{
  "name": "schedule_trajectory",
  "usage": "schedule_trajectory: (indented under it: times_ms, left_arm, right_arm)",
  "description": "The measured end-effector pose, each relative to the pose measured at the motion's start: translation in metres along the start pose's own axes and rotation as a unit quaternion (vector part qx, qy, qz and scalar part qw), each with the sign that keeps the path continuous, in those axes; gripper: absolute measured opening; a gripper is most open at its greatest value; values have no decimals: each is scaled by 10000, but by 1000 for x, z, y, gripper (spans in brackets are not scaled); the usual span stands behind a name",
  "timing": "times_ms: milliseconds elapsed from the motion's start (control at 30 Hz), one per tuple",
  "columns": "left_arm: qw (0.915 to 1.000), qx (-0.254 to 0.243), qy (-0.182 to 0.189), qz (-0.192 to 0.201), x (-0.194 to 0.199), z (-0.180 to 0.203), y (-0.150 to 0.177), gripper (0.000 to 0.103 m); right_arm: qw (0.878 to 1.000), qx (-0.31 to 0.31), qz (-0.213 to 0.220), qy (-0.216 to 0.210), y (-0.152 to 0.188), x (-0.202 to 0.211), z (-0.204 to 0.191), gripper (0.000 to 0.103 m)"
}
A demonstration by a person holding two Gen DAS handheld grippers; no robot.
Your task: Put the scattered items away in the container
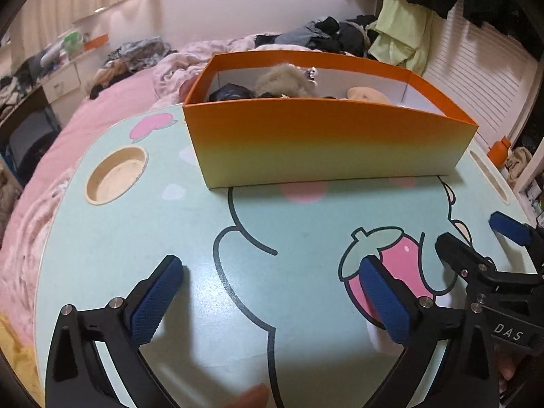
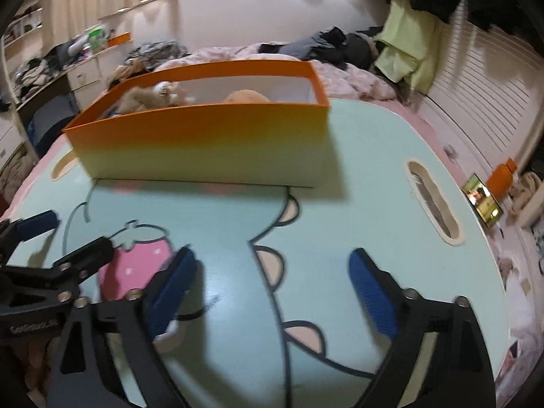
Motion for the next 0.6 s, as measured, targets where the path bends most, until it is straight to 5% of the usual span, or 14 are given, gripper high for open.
schedule_trajectory:
  times_ms: [600]
  left_arm:
    - [10000,-17,10,5,-1,-3,-1,103]
  right_arm:
    - [10000,-13,-81,50,-2,-2,4,103]
Point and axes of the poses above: each gripper's, at about its wrist camera, not at the fingertips, and x roughly against the way its jaws point, z to its right, y to its underside, the point moved 3 cm from there along -x, roughly the way its jaws point, and after that the axes turned 9 degrees about y, right-handed, at the moved point
